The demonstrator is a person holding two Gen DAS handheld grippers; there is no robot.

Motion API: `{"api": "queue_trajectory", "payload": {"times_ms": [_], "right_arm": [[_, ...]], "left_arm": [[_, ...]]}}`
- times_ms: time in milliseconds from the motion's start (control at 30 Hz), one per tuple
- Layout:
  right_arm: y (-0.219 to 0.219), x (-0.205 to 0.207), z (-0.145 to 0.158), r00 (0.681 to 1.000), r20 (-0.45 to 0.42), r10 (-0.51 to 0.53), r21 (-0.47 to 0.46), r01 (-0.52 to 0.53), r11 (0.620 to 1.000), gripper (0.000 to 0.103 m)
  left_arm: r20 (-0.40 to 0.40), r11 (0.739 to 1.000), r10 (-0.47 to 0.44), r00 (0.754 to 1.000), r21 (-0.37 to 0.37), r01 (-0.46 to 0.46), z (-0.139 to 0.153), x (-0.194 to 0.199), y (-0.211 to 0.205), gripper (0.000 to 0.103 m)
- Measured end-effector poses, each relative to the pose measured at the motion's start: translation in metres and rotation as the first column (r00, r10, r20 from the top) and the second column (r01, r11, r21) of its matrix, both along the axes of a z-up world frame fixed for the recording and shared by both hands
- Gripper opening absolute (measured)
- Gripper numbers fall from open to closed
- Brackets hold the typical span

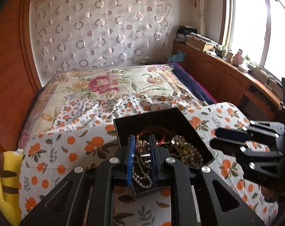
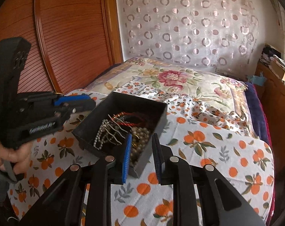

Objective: Organize jewelry

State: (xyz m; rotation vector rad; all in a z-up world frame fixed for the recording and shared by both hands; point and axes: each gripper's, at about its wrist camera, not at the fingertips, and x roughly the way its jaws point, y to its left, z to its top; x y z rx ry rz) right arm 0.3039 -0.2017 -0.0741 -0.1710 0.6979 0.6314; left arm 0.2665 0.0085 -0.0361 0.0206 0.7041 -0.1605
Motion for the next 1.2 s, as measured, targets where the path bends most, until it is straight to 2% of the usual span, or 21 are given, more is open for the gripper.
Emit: {"api": "queue_trajectory", "payload": {"times_ms": [67, 100, 133, 200, 367, 400, 433, 500, 567, 633, 733, 767, 833, 1000, 1200], "right_arm": [[-0.005, -0.004, 0.000, 1.000, 0.002, -0.012, 0.002, 0.012, 1.000, 0.024], [-0.007, -0.006, 0.001, 1.000, 0.004, -0.017, 0.004, 0.017, 1.000, 0.024], [-0.009, -0.008, 0.002, 1.000, 0.006, -0.021, 0.006, 0.021, 1.000, 0.024], [-0.012, -0.013, 0.004, 0.999, 0.012, -0.030, 0.012, 0.030, 0.999, 0.025], [-0.022, -0.034, 0.010, 0.998, 0.033, -0.054, 0.031, 0.053, 0.998, 0.025], [-0.023, -0.039, 0.013, 0.997, 0.039, -0.060, 0.037, 0.059, 0.998, 0.026], [-0.025, -0.045, 0.016, 0.997, 0.047, -0.066, 0.045, 0.064, 0.997, 0.031], [-0.028, -0.057, 0.022, 0.995, 0.064, -0.079, 0.060, 0.075, 0.995, 0.042], [-0.032, -0.070, 0.028, 0.993, 0.079, -0.090, 0.076, 0.084, 0.994, 0.045], [-0.037, -0.082, 0.033, 0.990, 0.092, -0.107, 0.092, 0.098, 0.991, 0.054], [-0.045, -0.102, 0.041, 0.984, 0.119, -0.133, 0.108, 0.120, 0.987, 0.068], [-0.047, -0.108, 0.043, 0.981, 0.129, -0.145, 0.108, 0.131, 0.985, 0.070], [-0.051, -0.121, 0.047, 0.974, 0.154, -0.169, 0.115, 0.152, 0.982, 0.081], [-0.061, -0.149, 0.056, 0.957, 0.198, -0.214, 0.142, 0.188, 0.972, 0.099], [-0.069, -0.177, 0.061, 0.946, 0.203, -0.253, 0.158, 0.223, 0.962, 0.101]], "left_arm": [[0.003, 1.000, 0.004, 1.000, 0.006, -0.004, 0.002, 0.002, -0.002, 0.015], [0.005, 1.000, 0.006, 1.000, 0.008, -0.006, 0.003, 0.001, -0.003, 0.021], [0.011, 1.000, 0.008, 1.000, 0.009, -0.008, 0.005, 0.000, -0.004, 0.033], [0.030, 1.000, 0.012, 0.999, 0.013, -0.012, 0.008, -0.007, -0.007, 0.045], [0.052, 0.999, 0.022, 0.998, 0.030, -0.024, 0.018, -0.028, -0.010, 0.057], [0.057, 0.999, 0.027, 0.998, 0.030, -0.029, 0.020, -0.033, -0.010, 0.064], [0.067, 0.999, 0.034, 0.997, 0.030, -0.036, 0.023, -0.041, -0.010, 0.072], [0.088, 0.998, 0.045, 0.995, 0.038, -0.049, 0.029, -0.053, -0.011, 0.080], [0.121, 0.995, 0.063, 0.991, 0.066, -0.072, 0.034, -0.070, -0.014, 0.086], [0.147, 0.993, 0.070, 0.987, 0.085, -0.084, 0.039, -0.089, -0.018, 0.093], [0.169, 0.992, 0.087, 0.982, 0.075, -0.100, 0.047, -0.114, -0.018, 0.095], [0.173, 0.992, 0.089, 0.981, 0.070, -0.103, 0.048, -0.123, -0.017, 0.095], [0.180, 0.991, 0.104, 0.978, 0.066, -0.117, 0.050, -0.136, -0.017, 0.095], [0.185, 0.989, 0.131, 0.974, 0.040, -0.141, 0.051, -0.172, -0.015, 0.095], [0.185, 0.989, 0.137, 0.973, 0.035, -0.146, 0.051, -0.201, -0.012, 0.095]]}}
